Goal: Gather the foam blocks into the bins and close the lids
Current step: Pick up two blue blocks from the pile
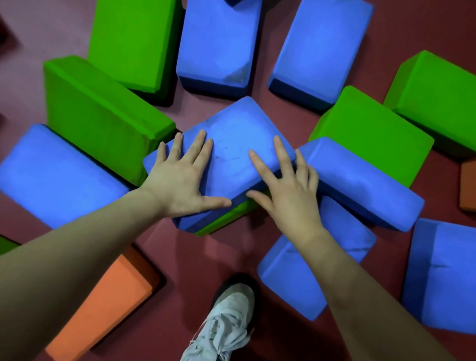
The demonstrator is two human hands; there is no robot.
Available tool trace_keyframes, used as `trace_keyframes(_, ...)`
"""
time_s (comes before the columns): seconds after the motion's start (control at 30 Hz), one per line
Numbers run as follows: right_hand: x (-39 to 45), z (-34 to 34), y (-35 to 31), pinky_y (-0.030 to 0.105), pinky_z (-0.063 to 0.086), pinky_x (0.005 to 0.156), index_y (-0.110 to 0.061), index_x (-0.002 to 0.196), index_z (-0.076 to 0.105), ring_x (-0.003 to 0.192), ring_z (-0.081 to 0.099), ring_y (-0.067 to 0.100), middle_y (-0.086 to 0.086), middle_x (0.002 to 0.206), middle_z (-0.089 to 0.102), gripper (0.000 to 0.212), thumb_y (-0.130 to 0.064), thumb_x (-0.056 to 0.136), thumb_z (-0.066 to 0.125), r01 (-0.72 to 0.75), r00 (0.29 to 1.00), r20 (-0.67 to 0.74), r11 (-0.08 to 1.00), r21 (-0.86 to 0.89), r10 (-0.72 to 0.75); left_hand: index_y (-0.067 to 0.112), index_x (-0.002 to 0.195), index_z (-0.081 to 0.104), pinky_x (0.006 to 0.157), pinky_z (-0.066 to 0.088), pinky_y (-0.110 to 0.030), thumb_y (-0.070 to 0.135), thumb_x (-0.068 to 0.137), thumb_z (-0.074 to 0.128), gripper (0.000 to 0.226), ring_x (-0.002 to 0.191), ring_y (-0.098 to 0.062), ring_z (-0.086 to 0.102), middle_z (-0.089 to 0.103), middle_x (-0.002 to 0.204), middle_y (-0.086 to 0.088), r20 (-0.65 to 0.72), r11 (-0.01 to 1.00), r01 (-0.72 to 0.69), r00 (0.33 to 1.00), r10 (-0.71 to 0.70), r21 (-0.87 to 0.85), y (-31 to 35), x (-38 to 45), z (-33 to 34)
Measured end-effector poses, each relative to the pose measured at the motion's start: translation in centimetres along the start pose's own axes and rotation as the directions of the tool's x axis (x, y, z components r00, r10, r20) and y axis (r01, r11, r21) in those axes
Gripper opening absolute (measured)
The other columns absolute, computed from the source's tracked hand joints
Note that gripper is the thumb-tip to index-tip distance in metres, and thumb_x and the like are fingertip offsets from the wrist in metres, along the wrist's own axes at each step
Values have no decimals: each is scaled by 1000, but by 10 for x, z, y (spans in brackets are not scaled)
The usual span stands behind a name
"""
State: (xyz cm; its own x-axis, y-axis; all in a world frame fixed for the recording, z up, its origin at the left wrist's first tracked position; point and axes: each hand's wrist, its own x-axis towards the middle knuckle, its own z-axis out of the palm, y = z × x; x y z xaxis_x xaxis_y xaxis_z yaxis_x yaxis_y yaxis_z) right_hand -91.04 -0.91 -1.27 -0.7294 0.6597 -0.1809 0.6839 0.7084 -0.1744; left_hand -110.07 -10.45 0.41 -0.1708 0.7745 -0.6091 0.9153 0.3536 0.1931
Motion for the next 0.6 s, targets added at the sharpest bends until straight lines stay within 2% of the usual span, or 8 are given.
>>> trace_keyframes(0.07,5,1,0,63,38,94,-34,138,50,123,44,54,14,151,38,62,-55,80,51,25,999,-23,1000,2,-25,15,153,-3,116,2,-53,84,72,32,112,145,-40,-4,-9,161,-4,16,999,-18,1000,19,-29,-5,3,-4)
trace_keyframes(0.13,6,4,1,68,36,94,-34,138,50,126,41,55,15,151,36,61,-55,81,50,36,999,-17,999,40,-36,16,154,5,117,6,-52,77,75,15,100,145,-41,2,-1,161,-7,-15,998,-48,999,48,-46,-9,1,-6)
trace_keyframes(0.2,5,5,1,68,40,91,-35,136,52,124,43,55,15,150,38,59,-56,81,47,47,999,-29,998,35,-46,18,153,13,116,12,-52,75,71,3,100,145,-39,10,8,161,-7,-71,996,-65,996,61,-68,-10,-7,-7)
trace_keyframes(0.33,10,-1,0,60,48,80,-35,131,53,112,48,47,12,143,45,55,-58,81,44,65,992,-113,996,68,-57,24,153,14,112,19,-54,85,63,19,109,144,-38,17,15,159,-9,-83,996,-87,993,86,-19,-2,-22,4)
trace_keyframes(0.4,9,-3,-2,60,48,83,-35,129,54,112,48,47,8,141,42,53,-57,81,47,59,989,-145,988,142,-39,18,150,28,105,32,-54,78,69,33,101,136,-42,34,32,153,-11,-175,994,-111,979,106,-19,0,-24,7)
trace_keyframes(0.47,8,-6,-5,59,47,86,-34,128,55,113,48,46,5,140,40,52,-58,83,48,29,988,-156,980,195,2,12,138,48,88,48,-49,63,80,43,78,116,-44,56,54,137,-13,-405,974,-212,886,226,80,-1,-26,12)
trace_keyframes(0.53,10,-9,-11,57,47,88,-32,128,57,113,49,45,6,139,44,51,-58,84,49,-10,983,-178,973,230,52,13,133,51,79,52,-42,51,89,48,58,106,-39,63,61,129,-10,-584,950,-254,750,311,180,-7,-29,17)
trace_keyframes(0.6,16,-14,-20,55,46,90,-28,128,58,115,49,44,10,138,48,52,-55,85,50,-43,975,-200,962,270,100,17,132,48,74,52,-38,45,94,49,47,105,-34,65,63,127,-6,-660,946,-249,678,323,207,-12,-28,15)
